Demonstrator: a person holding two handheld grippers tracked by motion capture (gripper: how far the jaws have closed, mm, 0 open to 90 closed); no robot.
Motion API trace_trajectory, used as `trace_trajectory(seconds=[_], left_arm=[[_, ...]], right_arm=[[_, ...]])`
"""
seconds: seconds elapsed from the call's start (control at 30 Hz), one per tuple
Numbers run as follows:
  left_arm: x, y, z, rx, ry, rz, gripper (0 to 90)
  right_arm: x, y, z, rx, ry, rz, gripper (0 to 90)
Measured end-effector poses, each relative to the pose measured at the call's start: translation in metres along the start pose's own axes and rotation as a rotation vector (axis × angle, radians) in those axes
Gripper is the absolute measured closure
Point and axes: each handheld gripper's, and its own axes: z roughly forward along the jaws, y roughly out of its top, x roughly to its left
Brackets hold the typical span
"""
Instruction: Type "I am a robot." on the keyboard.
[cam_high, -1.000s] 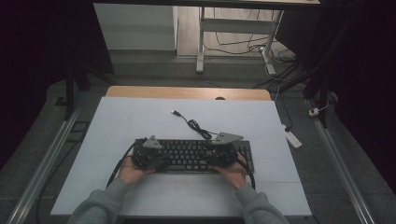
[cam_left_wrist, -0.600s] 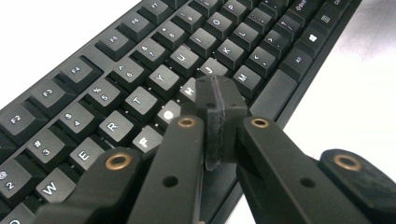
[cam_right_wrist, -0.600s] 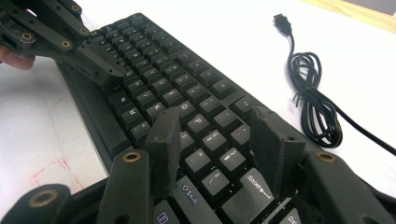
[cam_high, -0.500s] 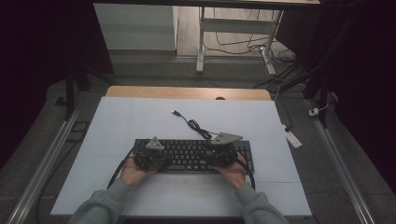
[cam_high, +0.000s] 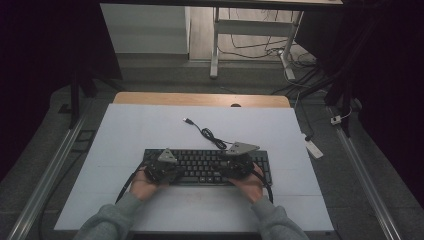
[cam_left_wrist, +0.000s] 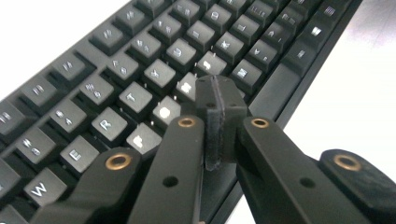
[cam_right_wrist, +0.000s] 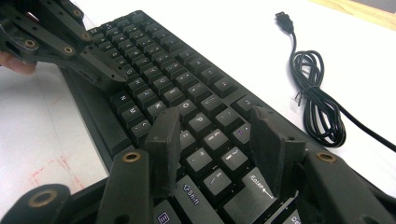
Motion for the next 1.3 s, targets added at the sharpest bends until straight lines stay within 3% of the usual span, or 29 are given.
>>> trace_trajectory(seconds=[0.17,0.47,0.63,1.3], left_arm=[[0.007,0.001,-0.016,-0.062,0.007,-0.04,83.8],[0.024,-0.005,-0.038,-0.122,0.02,-0.128,49.1],[0.033,-0.008,-0.046,-0.125,0.026,-0.173,38.0],[0.041,-0.012,-0.05,-0.117,0.042,-0.183,33.8]], right_arm=[[0.0,0.0,0.0,0.001,-0.001,0.002,53.2],[0.0,-0.001,0.002,0.009,0.0,-0.004,53.0],[0.0,-0.001,0.002,0.013,0.001,-0.002,53.0],[0.001,-0.001,0.004,0.017,0.002,-0.004,53.0]])
